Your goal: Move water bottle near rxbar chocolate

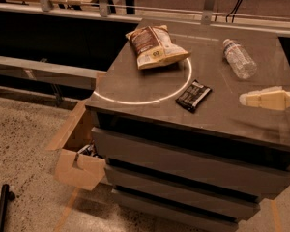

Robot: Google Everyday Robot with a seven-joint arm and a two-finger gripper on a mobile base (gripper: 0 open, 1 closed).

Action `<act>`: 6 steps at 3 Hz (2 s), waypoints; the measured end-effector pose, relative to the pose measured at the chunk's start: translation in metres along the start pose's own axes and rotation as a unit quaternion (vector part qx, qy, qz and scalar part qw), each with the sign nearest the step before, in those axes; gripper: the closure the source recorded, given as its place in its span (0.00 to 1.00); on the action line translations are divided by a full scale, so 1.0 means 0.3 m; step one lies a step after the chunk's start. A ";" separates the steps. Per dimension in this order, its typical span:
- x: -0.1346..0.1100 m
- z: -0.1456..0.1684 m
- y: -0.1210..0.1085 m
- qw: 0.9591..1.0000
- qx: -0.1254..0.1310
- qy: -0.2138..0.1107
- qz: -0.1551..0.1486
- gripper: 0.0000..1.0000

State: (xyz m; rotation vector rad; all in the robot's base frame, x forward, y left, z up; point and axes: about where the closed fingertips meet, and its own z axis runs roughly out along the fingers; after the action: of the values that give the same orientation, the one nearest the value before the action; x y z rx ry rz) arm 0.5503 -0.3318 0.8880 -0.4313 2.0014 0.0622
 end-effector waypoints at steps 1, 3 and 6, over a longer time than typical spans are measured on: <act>-0.012 0.080 -0.034 1.000 0.007 -0.016 0.012 0.00; -0.062 0.287 -0.059 0.999 -0.005 -0.047 0.009 0.00; -0.116 0.434 -0.116 0.998 -0.010 -0.061 -0.003 0.25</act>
Offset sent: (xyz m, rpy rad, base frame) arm 0.0866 0.0027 -0.0214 0.0679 -0.0873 -0.0057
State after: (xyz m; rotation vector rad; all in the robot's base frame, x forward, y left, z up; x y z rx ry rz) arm 0.6872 -0.3247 0.8636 -0.4358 1.8813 0.1025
